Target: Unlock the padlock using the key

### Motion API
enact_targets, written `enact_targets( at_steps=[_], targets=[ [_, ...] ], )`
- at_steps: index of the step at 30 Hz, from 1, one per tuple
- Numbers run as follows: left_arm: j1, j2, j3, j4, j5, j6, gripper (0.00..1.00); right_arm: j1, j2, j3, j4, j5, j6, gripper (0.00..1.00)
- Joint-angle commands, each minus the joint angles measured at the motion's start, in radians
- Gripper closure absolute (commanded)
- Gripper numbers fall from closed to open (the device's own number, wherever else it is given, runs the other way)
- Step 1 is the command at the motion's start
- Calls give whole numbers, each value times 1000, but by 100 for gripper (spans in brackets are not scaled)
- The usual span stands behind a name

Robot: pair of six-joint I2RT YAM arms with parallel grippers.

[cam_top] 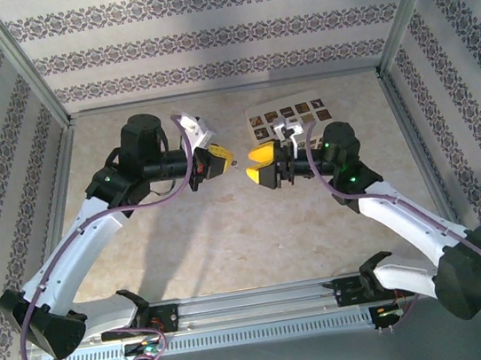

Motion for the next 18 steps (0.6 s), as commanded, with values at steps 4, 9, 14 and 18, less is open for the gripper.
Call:
enact_targets(
  at_steps=[4,9,14,18],
  targets=[
    [9,6,25,-45,43,38,100,33,40,53,55,-59,-17,36],
    [9,6,25,-45,48,35,100,55,64,81,44,-56,-32,41],
    [9,7,24,-60,46,41,100,69,94,109,41,-58,-38,50],
    [11,1,19,-64,37,41,100,78,117,121,37,-71,-37,59]
  ],
)
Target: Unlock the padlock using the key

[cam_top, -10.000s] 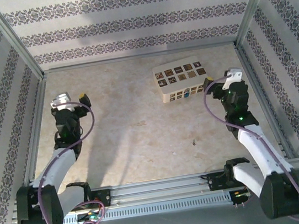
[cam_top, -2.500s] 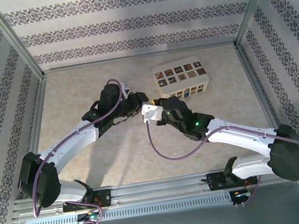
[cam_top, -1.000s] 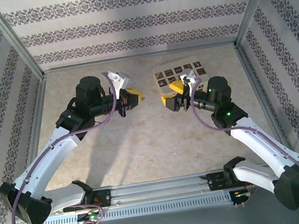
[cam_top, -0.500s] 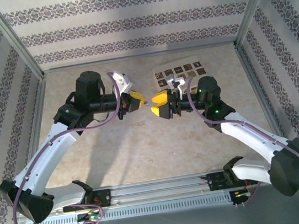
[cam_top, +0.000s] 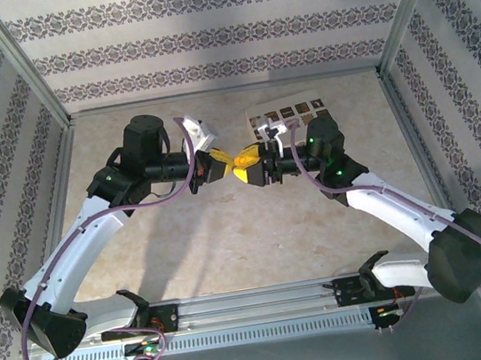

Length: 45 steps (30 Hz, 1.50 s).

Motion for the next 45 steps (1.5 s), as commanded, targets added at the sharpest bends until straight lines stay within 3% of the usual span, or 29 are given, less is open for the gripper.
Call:
enact_targets(
  at_steps=[1,19,25,28,29,31,32,34,38,41,45],
  targets=[
    [10,-6,19,-25,14,29,100,15,17,33,27,-35,-8,61],
    [9,-2,23,-57,-4,33,100,23,6,38,20,-38,-11,83],
    [12,-1,23,-55,-17,29,100,23,-1,38,7,-42,-20,100],
    [17,-12,14,-28,-37,9,99,22,-8,30,1,-38,-23,100],
    [23,-19,6,-9,-43,-6,88,22,-10,27,0,-34,-24,100],
    [39,-36,-12,38,-58,-44,79,19,-19,20,-1,-21,-26,100],
    [50,-47,-23,70,-69,-72,66,16,-23,18,-6,-17,-28,100],
    [82,-69,-43,128,-92,-135,63,9,-32,10,-10,-3,-28,100],
    [184,-120,-103,285,-123,-320,41,-12,-58,-13,-26,45,-33,100],
    [252,-163,-176,425,-130,-451,33,-30,-82,-32,-53,102,-42,100],
    [260,-186,-243,460,-238,-464,25,-66,-116,-59,-111,201,-48,100]
  ],
)
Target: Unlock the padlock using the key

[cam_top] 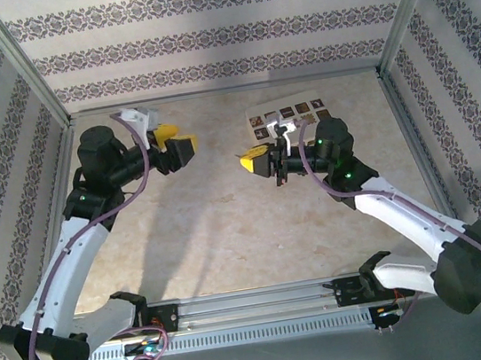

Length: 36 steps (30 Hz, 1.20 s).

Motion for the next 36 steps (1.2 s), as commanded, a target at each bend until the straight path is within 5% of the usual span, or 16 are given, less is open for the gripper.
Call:
enact_targets(
  at_steps=[1,12,26,36],
  targets=[
    [5,-12,-45,119,-91,-89,23,-29,-37,-32,-49,109,-20,100],
    [-78,237,-79,97,-229,-187,18,-149,-109,-100,-245,474,63,100],
    [-262,856,403,-146,-249,-324,4,-214,-174,-158,-315,473,130,100],
    [-301,1112,645,-236,-304,-402,0,-242,-268,-207,-372,509,137,100]
  ],
)
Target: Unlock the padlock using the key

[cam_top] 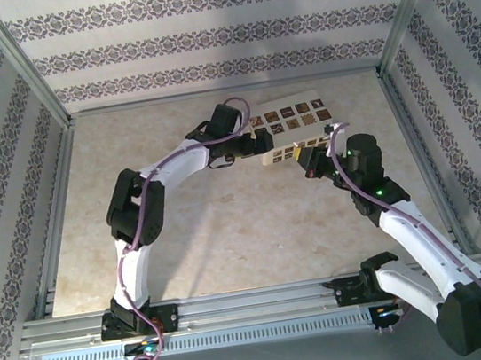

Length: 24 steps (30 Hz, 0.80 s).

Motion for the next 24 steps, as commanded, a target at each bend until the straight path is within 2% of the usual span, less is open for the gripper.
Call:
enact_targets(
  at_steps=[1,12,24],
  targets=[
    [-10,53,65,-57,-28,-52,0,-8,-21,-23,-15,20,12,100],
    [-6,119,132,-41,-38,-97,0,-9,-22,-42,-18,15,19,100],
    [16,94,-26,5,-78,-103,1,-20,-23,-6,-68,32,-27,100]
  ],
)
